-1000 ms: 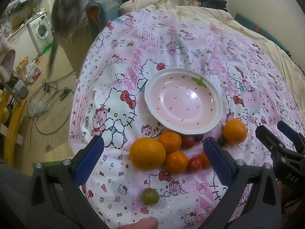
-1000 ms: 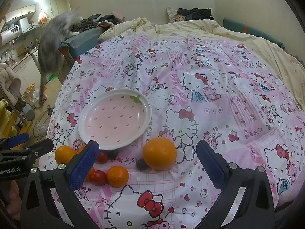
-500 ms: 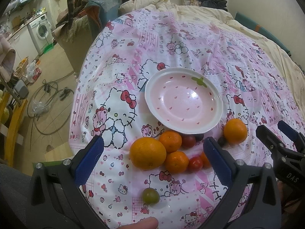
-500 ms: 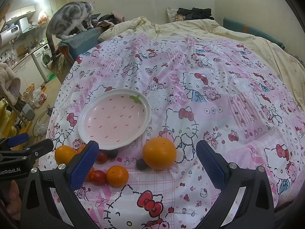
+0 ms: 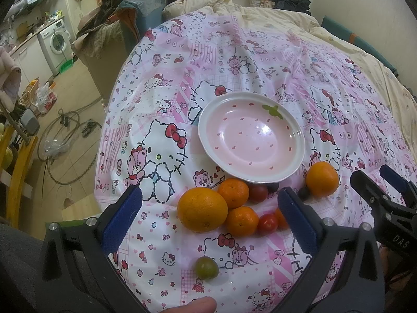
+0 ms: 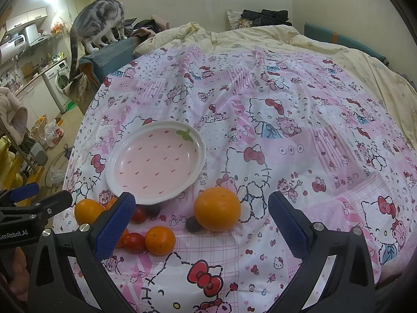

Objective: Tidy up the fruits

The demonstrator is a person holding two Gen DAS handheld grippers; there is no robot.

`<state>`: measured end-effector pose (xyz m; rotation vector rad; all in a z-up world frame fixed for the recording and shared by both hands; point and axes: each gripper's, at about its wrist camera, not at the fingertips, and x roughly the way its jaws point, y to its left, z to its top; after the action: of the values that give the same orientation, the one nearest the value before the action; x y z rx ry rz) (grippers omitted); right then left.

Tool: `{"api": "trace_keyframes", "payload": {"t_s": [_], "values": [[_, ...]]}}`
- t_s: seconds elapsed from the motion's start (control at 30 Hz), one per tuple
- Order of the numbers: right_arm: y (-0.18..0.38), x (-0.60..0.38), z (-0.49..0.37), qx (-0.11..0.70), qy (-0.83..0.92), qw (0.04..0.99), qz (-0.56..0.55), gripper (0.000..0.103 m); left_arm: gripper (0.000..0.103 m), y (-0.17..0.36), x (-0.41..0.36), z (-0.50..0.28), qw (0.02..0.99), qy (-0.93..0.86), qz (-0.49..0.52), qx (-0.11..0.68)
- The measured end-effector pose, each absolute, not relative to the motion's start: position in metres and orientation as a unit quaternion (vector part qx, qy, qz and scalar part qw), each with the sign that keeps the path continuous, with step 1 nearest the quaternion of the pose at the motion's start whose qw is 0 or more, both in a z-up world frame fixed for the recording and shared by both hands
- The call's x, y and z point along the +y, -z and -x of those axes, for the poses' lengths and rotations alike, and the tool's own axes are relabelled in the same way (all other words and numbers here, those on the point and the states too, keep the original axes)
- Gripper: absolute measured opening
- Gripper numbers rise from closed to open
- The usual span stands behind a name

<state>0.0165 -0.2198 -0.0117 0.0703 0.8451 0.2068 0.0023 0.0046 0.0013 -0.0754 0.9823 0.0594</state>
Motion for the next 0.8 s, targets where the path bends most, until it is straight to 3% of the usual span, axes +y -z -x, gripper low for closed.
{"api": "trace_keyframes", "payload": {"t_s": [0.23, 0.47, 0.67, 0.8], "values": [[0.015, -0.222, -0.021, 0.433, -0.118, 0.892, -0.053, 0.103, 0.103, 0.001, 0.007, -0.002, 0.878, -0.031, 0.038, 0.476], [0.045, -0.252, -0.067, 0.555, -0.125, 0.814, -0.117, 0.103, 0.103, 0.005, 0.017, -0.004, 0.869, -0.045, 0.064, 0.488], [0.077, -0.246, -0.093, 0.61, -0.129, 0.775, -0.099, 0.097, 0.103, 0.01, 0.026, -0.006, 0.859, -0.057, 0.081, 0.502], [0.097, -0.24, -0.106, 0.636, -0.129, 0.755, -0.096, 0.088, 0.103, 0.013, 0.032, -0.008, 0.852, -0.067, 0.09, 0.511]]}}
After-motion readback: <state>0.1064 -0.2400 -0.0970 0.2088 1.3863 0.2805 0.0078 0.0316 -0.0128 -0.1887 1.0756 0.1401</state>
